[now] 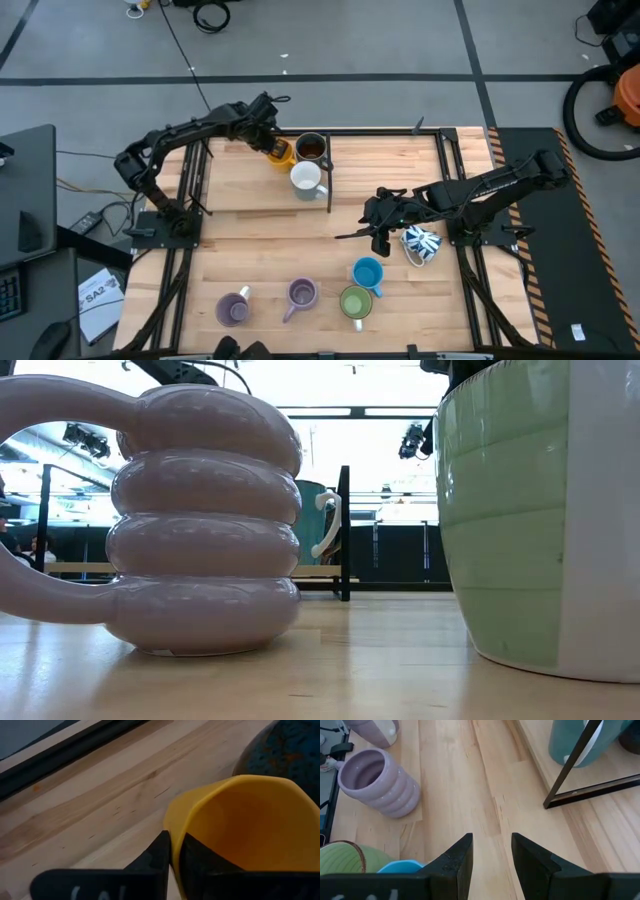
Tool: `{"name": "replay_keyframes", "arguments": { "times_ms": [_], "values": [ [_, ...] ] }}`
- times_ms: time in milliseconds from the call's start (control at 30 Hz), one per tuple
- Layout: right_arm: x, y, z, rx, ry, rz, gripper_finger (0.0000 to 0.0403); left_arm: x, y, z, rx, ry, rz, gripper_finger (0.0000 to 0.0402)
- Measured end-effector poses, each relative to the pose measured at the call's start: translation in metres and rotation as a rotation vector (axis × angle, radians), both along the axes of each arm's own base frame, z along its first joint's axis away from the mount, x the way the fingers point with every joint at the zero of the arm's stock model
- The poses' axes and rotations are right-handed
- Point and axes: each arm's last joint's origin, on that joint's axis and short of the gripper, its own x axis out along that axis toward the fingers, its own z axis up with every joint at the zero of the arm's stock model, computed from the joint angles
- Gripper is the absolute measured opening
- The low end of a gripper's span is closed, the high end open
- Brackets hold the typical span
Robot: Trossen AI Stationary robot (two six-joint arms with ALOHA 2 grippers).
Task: Place coffee mugs
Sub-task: Put the yellow mug on the shelf, then put the purple mug on the left shelf
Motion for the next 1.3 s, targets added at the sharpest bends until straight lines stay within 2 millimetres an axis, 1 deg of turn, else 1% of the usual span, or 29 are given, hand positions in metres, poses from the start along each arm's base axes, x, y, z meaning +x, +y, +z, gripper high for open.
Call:
{"name": "replay_keyframes", "arguments": {
  "times_ms": [167,700,833,1167,1300],
  "values": [
    [0.0,0.0,0.0,0.0,0.0,0.0,0.014,0.0006,-0.0004,0.0001,-0.001,-0.003,-0.003,0.0045],
    [0.0,0.0,0.0,0.0,0.0,0.0,0.014,0.0016,-0.0016,0.0001,0.0,-0.002,-0.008,0.0051],
    [0.0,0.0,0.0,0.0,0.0,0.0,0.014,0.0016,-0.0016,0.0001,0.0,-0.002,-0.007,0.007],
    [-0.0001,0.0,-0.0001,0.0,0.001,0.0,0.014,0.0018,-0.0015,0.0002,0.002,-0.005,-0.007,0.0153],
    [-0.0001,0.0,-0.0001,0.0,0.001,0.0,0.014,0.0014,-0.0012,0.0001,0.001,-0.004,-0.005,0.0167]
  ]
}}
